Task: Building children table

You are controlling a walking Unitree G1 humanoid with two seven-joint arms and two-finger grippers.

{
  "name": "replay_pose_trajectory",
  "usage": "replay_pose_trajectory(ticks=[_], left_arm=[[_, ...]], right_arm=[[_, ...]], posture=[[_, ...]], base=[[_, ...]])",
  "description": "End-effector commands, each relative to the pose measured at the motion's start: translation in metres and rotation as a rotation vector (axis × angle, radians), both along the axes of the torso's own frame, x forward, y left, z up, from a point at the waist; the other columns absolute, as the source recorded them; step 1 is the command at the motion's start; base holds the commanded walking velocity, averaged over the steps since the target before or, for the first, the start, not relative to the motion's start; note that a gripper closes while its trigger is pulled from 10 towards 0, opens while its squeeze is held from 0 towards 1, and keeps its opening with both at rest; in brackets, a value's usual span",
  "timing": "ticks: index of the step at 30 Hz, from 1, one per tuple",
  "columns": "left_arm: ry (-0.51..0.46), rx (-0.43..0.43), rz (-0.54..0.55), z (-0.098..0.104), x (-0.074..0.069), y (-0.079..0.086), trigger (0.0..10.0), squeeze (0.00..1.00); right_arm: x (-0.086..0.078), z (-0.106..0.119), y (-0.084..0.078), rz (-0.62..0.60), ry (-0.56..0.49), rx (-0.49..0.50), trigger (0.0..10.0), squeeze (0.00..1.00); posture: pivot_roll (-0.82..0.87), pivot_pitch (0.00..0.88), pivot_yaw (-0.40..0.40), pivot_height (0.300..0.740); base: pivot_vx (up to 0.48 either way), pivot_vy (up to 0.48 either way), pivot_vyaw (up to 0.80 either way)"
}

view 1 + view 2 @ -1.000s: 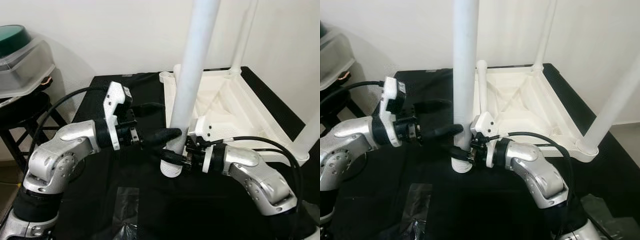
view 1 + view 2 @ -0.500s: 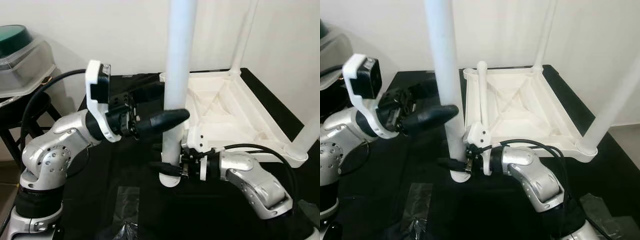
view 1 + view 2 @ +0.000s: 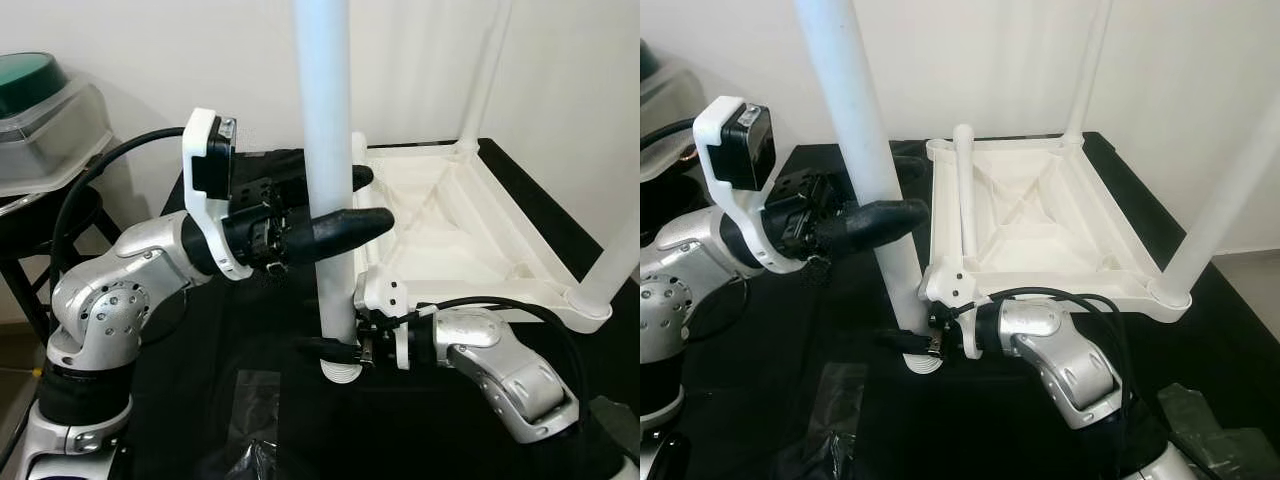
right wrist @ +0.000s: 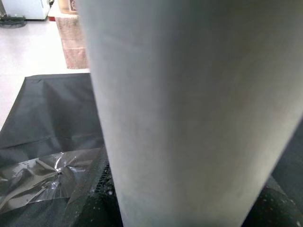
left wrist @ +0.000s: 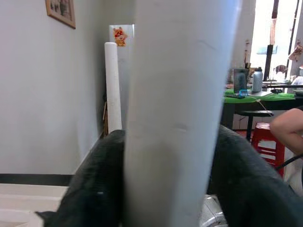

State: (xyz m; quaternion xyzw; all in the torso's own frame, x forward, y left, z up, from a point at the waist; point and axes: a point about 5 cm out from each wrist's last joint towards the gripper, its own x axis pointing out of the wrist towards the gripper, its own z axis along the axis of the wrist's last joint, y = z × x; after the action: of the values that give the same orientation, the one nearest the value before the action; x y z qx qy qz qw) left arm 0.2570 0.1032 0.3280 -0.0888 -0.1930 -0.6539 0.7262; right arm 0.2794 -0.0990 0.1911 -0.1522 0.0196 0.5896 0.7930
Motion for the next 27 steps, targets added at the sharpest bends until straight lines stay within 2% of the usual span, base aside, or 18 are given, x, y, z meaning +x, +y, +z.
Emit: replay_pose_trajectory(ticks=[1,12,13,14,16,17,20,26,27], left_arm=[[0.005,0.004,-0.026,0.001,-0.002,-0.003,0.0,0.0],[0.006,0.01,-0.028,0.001,-0.001,-0.004,0.0,0.0],[0.005,0.012,-0.03,0.001,0.0,-0.005,0.0,0.0],[0.005,0.013,-0.032,0.001,0.0,-0.005,0.0,0.0],[0.004,0.015,-0.033,0.001,0.0,-0.006,0.0,0.0],[0.002,0.015,-0.037,0.002,0.0,-0.007,0.0,0.0],[-0.002,0.017,-0.05,0.002,0.0,-0.008,0.0,0.0],[-0.01,0.028,-0.097,0.001,-0.002,-0.015,0.0,0.0],[-0.01,0.028,-0.099,0.001,-0.002,-0.017,0.0,0.0]], right_arm=[[0.0,0.0,0.002,0.011,-0.006,0.008,0.0,0.0],[0.003,0.001,0.003,-0.003,-0.016,0.016,0.0,0.0],[0.004,0.002,0.002,-0.014,-0.031,0.019,7.3,0.0],[0.006,0.004,0.002,-0.024,-0.049,0.028,10.0,0.0],[0.007,0.006,0.003,-0.021,-0.047,0.046,10.0,0.0],[0.007,0.01,0.003,-0.011,-0.042,0.069,10.0,1.0],[0.01,0.017,0.002,0.013,-0.068,0.093,10.0,1.0],[0.024,0.022,0.002,0.025,-0.095,0.066,10.0,1.0],[0.026,0.023,0.004,0.033,-0.091,0.071,10.0,0.32]], posture=[[-0.01,0.072,0.023,0.74],[0.0,0.069,0.029,0.74],[0.0,0.069,0.029,0.74],[0.01,0.068,0.03,0.74],[0.01,0.067,0.028,0.74],[0.01,0.067,0.026,0.74],[0.01,0.066,0.024,0.74],[0.01,0.058,0.017,0.74],[0.01,0.056,0.016,0.74]], base=[[0.0,0.0,0.0],[0.0,0.0,0.0],[0.0,0.0,0.0],[0.0,0.0,0.0],[0.0,0.0,0.0],[0.0,0.0,0.0],[0.0,0.0,0.0],[0.0,0.0,0.0],[0.0,0.0,0.0]])
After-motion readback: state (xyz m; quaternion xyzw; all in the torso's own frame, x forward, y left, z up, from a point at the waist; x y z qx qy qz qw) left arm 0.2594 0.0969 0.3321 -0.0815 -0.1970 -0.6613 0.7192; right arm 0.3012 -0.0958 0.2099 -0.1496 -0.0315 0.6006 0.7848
